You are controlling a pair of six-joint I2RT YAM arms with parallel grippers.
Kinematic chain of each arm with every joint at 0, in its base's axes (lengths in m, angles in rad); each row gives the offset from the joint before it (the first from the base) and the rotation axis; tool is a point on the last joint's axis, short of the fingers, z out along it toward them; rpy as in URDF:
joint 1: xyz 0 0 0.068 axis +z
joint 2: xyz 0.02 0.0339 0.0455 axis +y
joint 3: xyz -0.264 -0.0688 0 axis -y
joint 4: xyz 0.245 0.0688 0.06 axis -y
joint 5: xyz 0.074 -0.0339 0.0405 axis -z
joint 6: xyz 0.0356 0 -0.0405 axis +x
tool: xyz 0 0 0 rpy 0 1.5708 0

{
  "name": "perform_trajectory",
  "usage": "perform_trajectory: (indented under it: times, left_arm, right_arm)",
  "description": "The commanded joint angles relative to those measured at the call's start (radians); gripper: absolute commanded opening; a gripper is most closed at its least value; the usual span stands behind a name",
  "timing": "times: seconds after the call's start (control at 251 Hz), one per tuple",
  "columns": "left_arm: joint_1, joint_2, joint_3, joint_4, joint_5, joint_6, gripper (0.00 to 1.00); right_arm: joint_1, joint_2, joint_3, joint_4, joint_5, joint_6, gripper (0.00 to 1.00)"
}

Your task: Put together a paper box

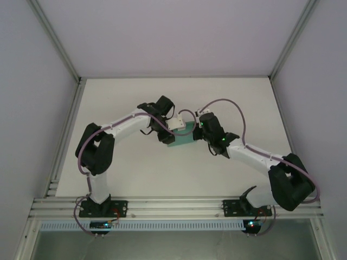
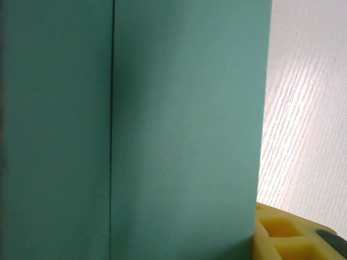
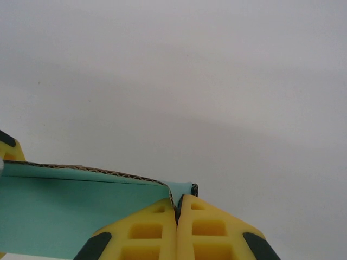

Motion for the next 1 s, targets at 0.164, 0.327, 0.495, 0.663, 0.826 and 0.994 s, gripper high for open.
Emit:
perform_trajectory:
  times: [0.164, 0.327, 0.495, 0.663, 0.826, 0.994]
  left_arm:
    - [0.011, 0.014, 0.003, 0.084, 0.021, -0.062, 0.45]
    - [0.013, -0.007, 0.003, 0.103, 0.017, -0.078, 0.56]
    - [0.014, -0.059, 0.005, 0.105, 0.002, -0.103, 0.99]
    - [0.014, -0.17, -0.057, 0.143, -0.001, -0.142, 1.0]
    - [0.018, -0.286, -0.141, 0.163, -0.131, -0.289, 1.0]
    - [0.027, -0.34, -0.208, 0.117, -0.217, -0.371, 0.75]
  right_arm:
    - [0.038, 0.05, -0.144, 0.056, -0.078, -0.048, 0.0]
    - [0.035, 0.062, -0.165, 0.053, -0.074, -0.055, 0.0]
    - [0.041, 0.066, -0.122, 0.009, -0.009, -0.042, 0.0]
    - [0.06, 0.086, -0.04, -0.132, 0.09, 0.03, 0.0]
    - [0.072, 0.138, 0.0, -0.166, 0.137, 0.048, 0.0]
    - [0.1, 0.169, 0.064, -0.238, 0.15, 0.048, 0.0]
